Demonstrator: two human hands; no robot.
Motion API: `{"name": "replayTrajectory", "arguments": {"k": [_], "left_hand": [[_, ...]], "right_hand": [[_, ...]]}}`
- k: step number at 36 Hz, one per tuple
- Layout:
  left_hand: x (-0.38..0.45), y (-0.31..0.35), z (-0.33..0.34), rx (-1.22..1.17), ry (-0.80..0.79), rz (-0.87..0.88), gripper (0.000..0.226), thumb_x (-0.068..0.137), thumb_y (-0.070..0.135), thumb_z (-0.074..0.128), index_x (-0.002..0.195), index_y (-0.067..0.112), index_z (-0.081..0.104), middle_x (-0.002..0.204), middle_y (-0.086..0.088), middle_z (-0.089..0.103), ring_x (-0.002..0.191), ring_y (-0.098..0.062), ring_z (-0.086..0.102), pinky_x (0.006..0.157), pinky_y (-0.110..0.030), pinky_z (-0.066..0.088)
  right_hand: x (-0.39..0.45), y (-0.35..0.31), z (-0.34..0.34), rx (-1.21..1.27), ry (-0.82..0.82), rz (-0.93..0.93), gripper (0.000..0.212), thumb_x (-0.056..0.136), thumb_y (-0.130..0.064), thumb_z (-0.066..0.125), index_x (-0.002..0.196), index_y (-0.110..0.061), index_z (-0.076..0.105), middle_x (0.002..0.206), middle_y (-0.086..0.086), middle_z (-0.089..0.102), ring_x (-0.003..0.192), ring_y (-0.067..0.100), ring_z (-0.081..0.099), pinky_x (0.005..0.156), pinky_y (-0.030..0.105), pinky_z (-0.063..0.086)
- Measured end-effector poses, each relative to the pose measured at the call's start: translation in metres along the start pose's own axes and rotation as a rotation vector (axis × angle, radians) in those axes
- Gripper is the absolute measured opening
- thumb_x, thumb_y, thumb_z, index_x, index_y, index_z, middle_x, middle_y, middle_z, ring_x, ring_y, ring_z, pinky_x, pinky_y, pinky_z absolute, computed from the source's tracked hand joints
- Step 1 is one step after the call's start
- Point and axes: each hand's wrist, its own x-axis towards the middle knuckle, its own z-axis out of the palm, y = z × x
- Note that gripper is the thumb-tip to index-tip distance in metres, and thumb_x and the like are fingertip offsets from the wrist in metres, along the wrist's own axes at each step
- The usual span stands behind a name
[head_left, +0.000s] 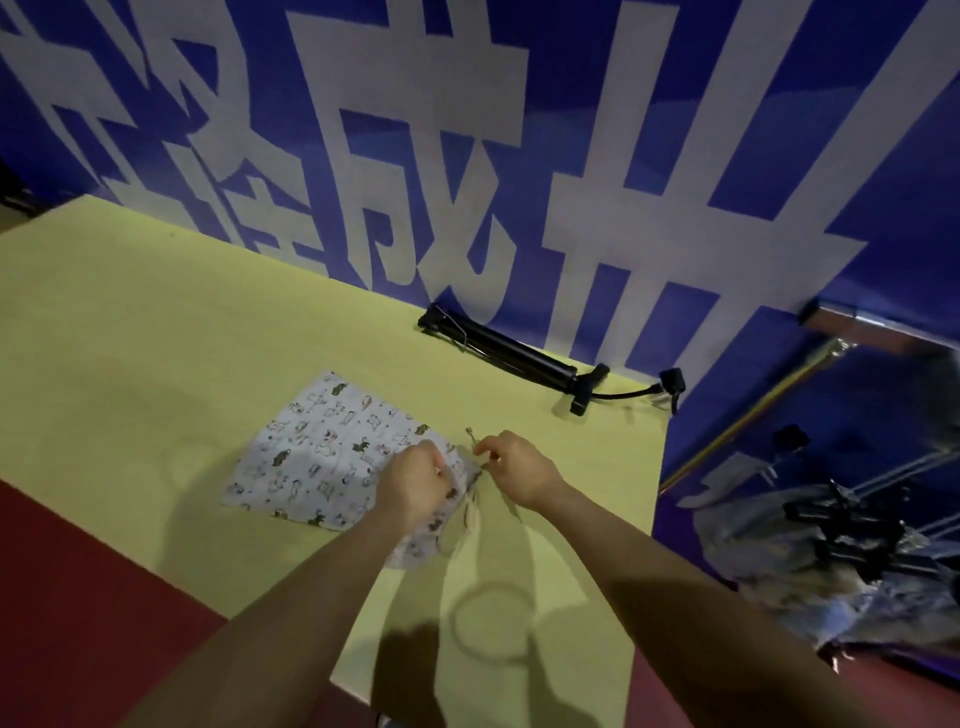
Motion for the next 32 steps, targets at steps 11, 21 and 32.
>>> {"name": "replayTrajectory", "arguments": {"k": [11,21,32], "left_hand": [[0.027,-0.035,0.002,0.322,-0.223,0.165,0.042,0.086,0.045,0.057,0.114,0.014,0.055,0.119,-0.006,0.058,0.114,-0.026,0.051,0.093,-0.036,0.042],[0.028,-0.030,-0.009,0.359,-0.093,0.231,0.050,0.096,0.040,0.041,0.136,0.011,0.038,0.134,-0.008,0.048,0.123,-0.025,0.045,0.096,-0.036,0.041],[0.039,-0.031,-0.051,0.603,-0.193,0.516,0.053,0.084,-0.010,0.048,0.132,0.010,0.039,0.140,-0.014,0.038,0.100,-0.027,0.057,0.078,-0.035,0.054]], "right_hand": [[0.017,-0.010,0.046,-0.272,0.124,0.031,0.030,0.093,-0.026,0.046,0.119,-0.025,0.062,0.119,0.005,0.053,0.109,0.029,0.047,0.089,0.035,0.034],[0.035,-0.042,0.033,0.053,0.307,0.053,0.018,0.099,-0.026,0.042,0.098,-0.013,0.056,0.080,0.000,0.061,0.085,0.029,0.057,0.085,0.028,0.021],[0.053,-0.041,0.009,-0.204,0.320,-0.096,0.020,0.100,-0.023,0.041,0.102,-0.014,0.059,0.099,0.003,0.064,0.095,0.023,0.055,0.087,0.034,0.027]]}}
